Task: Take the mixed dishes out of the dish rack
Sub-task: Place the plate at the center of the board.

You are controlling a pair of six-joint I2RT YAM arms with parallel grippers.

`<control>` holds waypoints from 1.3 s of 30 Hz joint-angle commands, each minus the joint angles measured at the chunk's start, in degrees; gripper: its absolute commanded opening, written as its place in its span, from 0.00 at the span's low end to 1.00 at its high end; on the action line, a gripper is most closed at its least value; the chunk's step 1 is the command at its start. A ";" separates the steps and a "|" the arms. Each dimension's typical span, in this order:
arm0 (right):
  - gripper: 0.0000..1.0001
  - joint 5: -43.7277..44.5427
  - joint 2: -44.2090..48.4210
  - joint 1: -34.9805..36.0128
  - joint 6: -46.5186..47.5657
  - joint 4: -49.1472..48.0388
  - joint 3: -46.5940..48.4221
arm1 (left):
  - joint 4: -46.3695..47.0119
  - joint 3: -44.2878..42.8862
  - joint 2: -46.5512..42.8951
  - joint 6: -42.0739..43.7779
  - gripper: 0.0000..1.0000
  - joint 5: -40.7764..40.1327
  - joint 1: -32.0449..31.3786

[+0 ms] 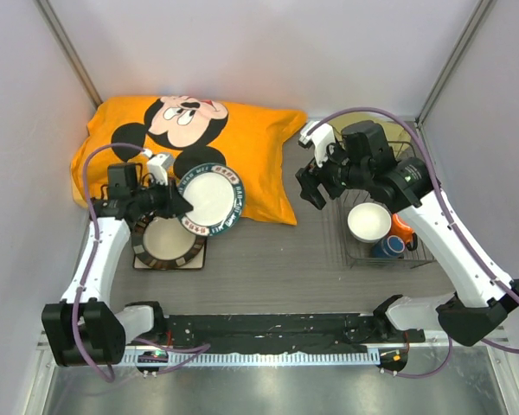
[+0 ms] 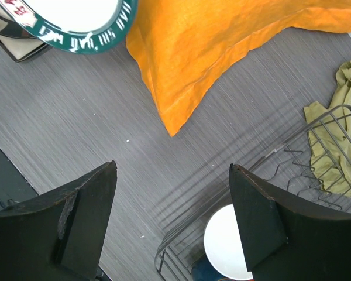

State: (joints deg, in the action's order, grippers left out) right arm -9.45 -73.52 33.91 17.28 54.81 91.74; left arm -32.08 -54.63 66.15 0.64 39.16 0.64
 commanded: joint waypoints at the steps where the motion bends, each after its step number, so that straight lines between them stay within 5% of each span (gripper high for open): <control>1: 0.82 2.07 1.62 -0.42 -1.02 -2.69 -1.04 | -0.44 0.84 -3.13 -0.82 0.00 6.37 6.81; 21: 0.82 1.98 1.97 -1.74 -1.28 -3.30 -3.85 | -24.17 -4.69 13.21 23.16 0.00 15.25 31.86; 39: 0.82 2.42 0.92 -2.80 -1.37 -3.57 -4.56 | -32.08 -9.79 23.32 32.22 0.00 12.00 34.07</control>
State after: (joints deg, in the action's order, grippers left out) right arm -7.94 -72.79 31.38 16.53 53.56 87.26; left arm -60.58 -61.98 88.66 29.85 49.34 33.67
